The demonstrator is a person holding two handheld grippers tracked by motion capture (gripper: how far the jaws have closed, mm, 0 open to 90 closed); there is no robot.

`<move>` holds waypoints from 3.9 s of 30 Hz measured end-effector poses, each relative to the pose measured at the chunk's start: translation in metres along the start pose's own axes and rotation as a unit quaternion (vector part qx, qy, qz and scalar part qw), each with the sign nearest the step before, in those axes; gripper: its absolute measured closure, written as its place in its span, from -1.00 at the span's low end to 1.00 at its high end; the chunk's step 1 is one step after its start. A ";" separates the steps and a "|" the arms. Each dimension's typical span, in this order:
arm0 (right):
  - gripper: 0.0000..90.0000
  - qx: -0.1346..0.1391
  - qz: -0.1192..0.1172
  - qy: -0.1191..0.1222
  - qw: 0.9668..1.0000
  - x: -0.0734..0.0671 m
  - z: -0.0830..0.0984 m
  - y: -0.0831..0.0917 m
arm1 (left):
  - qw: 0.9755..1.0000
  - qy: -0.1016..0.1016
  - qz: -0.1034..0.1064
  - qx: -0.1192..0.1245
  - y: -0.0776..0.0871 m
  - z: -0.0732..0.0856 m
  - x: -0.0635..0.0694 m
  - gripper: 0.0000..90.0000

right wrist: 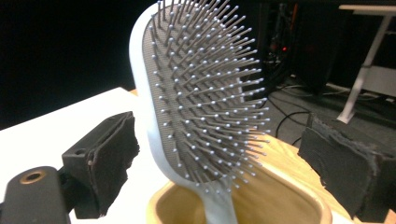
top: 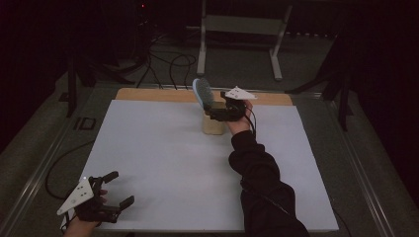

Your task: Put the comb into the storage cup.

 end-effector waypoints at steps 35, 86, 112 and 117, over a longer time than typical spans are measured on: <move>-0.76 -0.078 -0.022 -0.004 0.997 -0.003 -0.017 0.043 | 1.000 -0.002 -0.003 -0.002 0.001 0.000 0.001 -1.00; -0.79 -0.105 -0.048 -0.029 0.993 -0.044 0.038 0.172 | 1.000 -0.006 -0.005 -0.004 0.002 0.000 0.002 -1.00; -0.78 -0.115 -0.057 -0.028 0.991 -0.048 0.082 0.242 | 1.000 -0.006 -0.005 -0.004 0.002 -0.001 0.002 -1.00; -0.78 -0.121 -0.048 -0.025 0.991 -0.047 0.088 0.252 | 1.000 -0.006 -0.005 -0.004 0.002 0.000 0.002 -1.00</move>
Point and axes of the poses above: each handheld gripper's, and its own axes: y roughly backward along the jaws, z roughly out of its underside, x roughly to its right, the point moved 6 cm from there along -y, roughly forward along the jaws, and after that the axes turned 14 degrees about x, right-handed, at the moved point
